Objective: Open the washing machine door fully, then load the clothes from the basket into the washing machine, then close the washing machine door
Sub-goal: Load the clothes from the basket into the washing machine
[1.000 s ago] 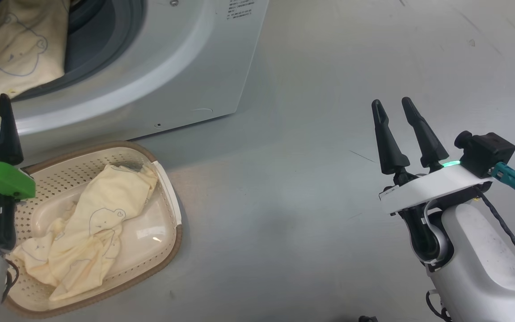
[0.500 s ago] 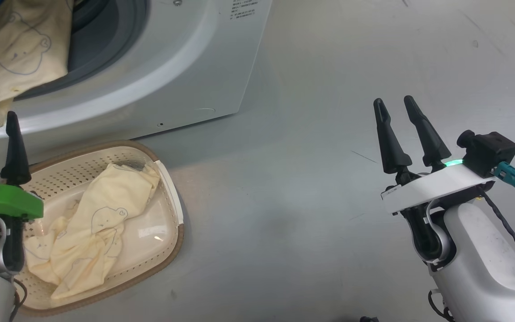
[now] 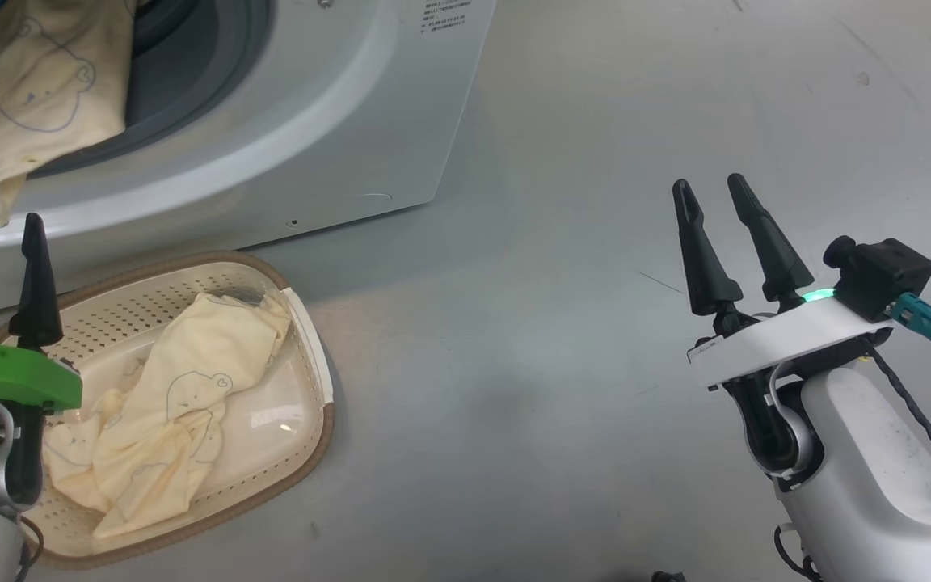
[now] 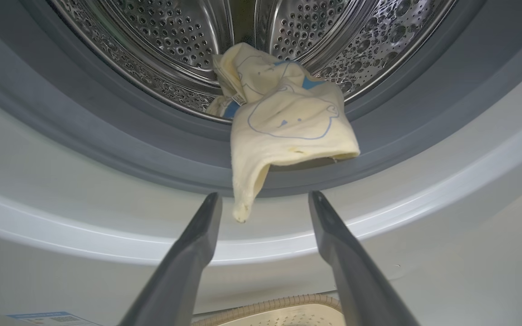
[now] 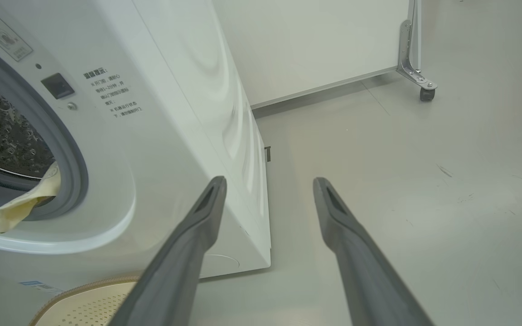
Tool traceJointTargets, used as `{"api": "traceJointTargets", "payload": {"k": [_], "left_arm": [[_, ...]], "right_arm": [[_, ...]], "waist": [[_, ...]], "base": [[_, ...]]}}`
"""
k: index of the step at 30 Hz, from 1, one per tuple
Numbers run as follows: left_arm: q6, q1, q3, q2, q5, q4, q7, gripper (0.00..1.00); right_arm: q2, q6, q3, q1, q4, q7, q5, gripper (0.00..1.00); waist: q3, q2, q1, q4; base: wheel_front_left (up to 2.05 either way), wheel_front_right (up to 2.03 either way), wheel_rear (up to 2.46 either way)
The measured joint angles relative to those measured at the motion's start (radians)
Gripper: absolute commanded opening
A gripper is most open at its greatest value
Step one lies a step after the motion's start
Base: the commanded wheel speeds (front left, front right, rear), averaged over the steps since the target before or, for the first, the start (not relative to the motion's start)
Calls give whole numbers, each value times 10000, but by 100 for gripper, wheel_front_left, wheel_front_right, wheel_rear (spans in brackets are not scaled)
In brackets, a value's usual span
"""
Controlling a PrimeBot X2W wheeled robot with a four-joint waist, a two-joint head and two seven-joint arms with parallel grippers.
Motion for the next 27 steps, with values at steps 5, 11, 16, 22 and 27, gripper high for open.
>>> {"api": "traceJointTargets", "payload": {"k": [5, 11, 16, 22, 27], "left_arm": [[0, -12, -54, 102, -4, 115, 387, 100], [0, -268, -113, 224, -4, 366, 796, 100], [0, -669, -153, 251, -12, 746, 1298, 100], [0, -1228, -219, 274, -15, 1141, 1756, 41], [-2, -1602, -299, 276, -13, 1325, 2027, 0]], "right_arm": [[6, 0, 33, 0, 4, 0, 0, 100], [15, 0, 115, -4, 10, 0, 0, 100], [19, 0, 144, -7, 23, 0, 0, 100], [42, 0, 228, -17, 27, 0, 0, 100], [77, 0, 234, -17, 36, 0, 0, 100]], "waist": [[4, 0, 0, -46], [15, 0, 0, -112], [23, 0, 0, -168], [47, 0, 0, -223], [76, 0, 0, -276]], "base": [[0, 0, 0], [0, 0, 0], [0, 0, 0], [0, 0, 0], [0, 0, 0]]}}
